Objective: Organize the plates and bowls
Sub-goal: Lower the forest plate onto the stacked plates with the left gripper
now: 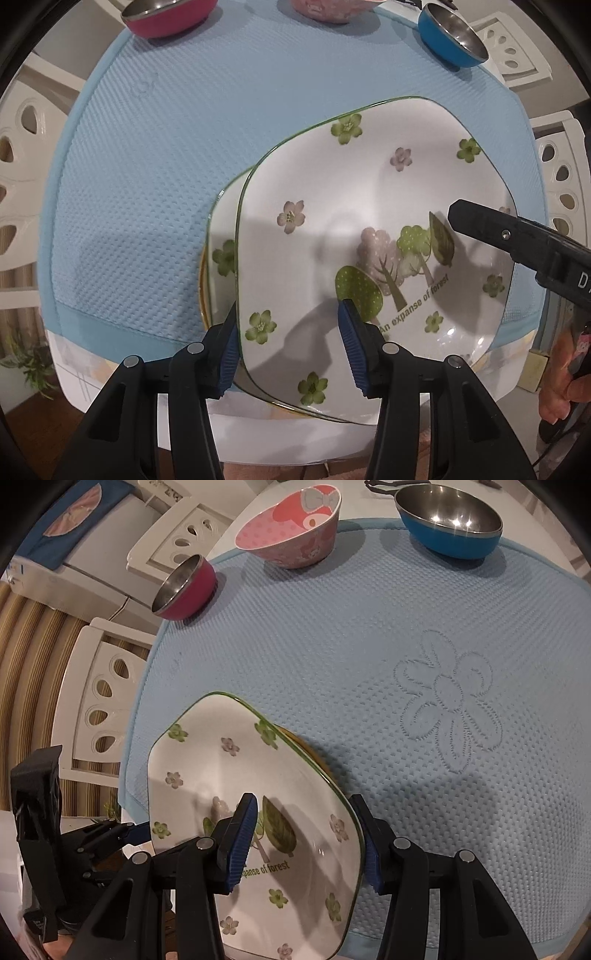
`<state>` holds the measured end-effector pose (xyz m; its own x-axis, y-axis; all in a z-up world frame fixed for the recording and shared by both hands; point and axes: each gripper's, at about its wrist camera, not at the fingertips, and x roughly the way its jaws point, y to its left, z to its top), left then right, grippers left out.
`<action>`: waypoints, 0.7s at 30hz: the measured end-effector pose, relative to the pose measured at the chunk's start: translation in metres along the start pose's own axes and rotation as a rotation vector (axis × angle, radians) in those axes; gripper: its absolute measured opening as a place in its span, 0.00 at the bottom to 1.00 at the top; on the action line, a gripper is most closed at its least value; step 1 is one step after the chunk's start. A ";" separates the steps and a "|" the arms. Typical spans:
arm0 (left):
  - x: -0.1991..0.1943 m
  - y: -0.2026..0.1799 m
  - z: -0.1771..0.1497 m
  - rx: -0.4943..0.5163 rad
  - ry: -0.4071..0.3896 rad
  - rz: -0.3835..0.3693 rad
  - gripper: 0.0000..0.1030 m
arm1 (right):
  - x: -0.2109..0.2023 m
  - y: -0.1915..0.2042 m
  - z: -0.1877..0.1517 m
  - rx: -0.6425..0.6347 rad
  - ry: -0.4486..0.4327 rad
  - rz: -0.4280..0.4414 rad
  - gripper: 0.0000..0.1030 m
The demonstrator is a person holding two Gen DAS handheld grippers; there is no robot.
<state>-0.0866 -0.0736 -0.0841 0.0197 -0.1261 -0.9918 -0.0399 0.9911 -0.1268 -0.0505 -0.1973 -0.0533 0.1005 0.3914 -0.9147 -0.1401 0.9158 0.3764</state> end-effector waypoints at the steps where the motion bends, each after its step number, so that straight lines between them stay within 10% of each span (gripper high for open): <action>1: 0.001 -0.001 0.000 -0.002 0.002 0.001 0.45 | 0.001 -0.002 0.000 0.005 0.004 0.003 0.49; 21: 0.010 -0.010 0.021 -0.044 0.056 0.034 0.50 | 0.020 0.006 0.008 -0.050 0.105 -0.095 0.49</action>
<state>-0.0652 -0.0843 -0.0925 -0.0381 -0.0955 -0.9947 -0.0838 0.9922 -0.0920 -0.0412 -0.1834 -0.0682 0.0121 0.2894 -0.9571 -0.1838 0.9415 0.2824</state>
